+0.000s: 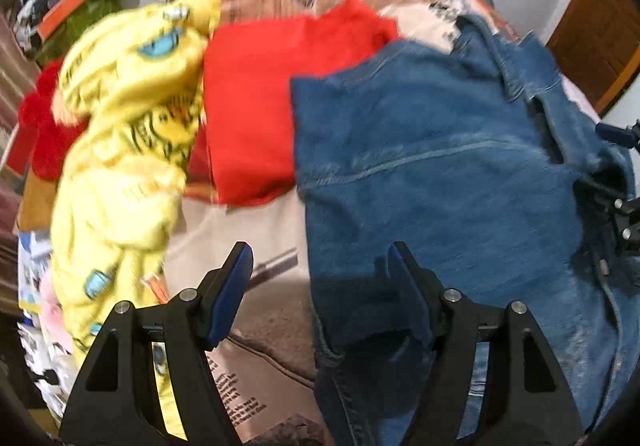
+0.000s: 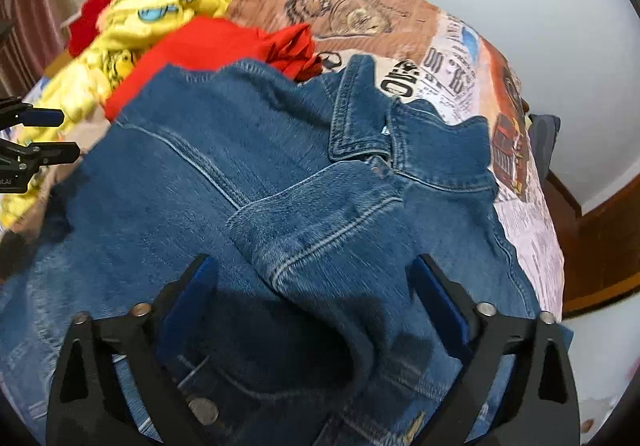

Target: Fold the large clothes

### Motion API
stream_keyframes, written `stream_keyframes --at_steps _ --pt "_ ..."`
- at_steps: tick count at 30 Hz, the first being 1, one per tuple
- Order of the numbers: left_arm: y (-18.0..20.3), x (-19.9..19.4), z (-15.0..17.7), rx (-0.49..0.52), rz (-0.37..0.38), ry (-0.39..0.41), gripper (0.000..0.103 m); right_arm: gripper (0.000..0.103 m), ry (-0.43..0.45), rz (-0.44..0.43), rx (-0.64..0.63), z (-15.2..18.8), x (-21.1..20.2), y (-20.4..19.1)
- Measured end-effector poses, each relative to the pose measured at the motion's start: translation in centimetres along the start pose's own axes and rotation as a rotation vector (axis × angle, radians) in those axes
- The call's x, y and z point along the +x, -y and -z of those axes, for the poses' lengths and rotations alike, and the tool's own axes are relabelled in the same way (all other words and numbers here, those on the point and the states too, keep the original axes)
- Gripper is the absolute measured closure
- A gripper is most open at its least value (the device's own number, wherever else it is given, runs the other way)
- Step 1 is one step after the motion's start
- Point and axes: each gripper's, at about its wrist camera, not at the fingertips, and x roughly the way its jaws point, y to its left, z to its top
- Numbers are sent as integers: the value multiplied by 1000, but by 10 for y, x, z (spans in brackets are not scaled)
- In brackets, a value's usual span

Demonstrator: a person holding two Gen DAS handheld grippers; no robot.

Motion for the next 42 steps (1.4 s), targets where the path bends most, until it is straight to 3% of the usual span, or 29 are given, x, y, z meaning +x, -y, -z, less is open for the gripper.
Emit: stream_keyframes --at_steps 4,11,15,20,23,26,27,33,42 --pt "-2 21 8 -16 21 -42 34 23 12 24 -60 -2 1 -10" --pt "2 31 17 -5 19 -29 33 23 64 21 -37 -13 -18 -5" --pt "4 31 21 2 7 -22 33 23 14 35 -92 -9 -2 -13" --pt "7 31 27 18 -6 -17 32 40 15 11 -69 -3 6 -10" --pt "6 30 32 20 -13 -16 29 58 28 -24 -33 -2 -1 -4" --pt "3 31 34 14 -14 -17 27 71 47 -11 -36 1 -9 -1" --pt "2 30 36 10 -13 -18 27 80 52 4 -33 2 -11 0" --pt "1 31 36 3 -22 -25 27 88 91 38 88 17 -27 39" --pt "4 31 34 -10 -27 -34 27 89 135 -1 341 68 -59 100"
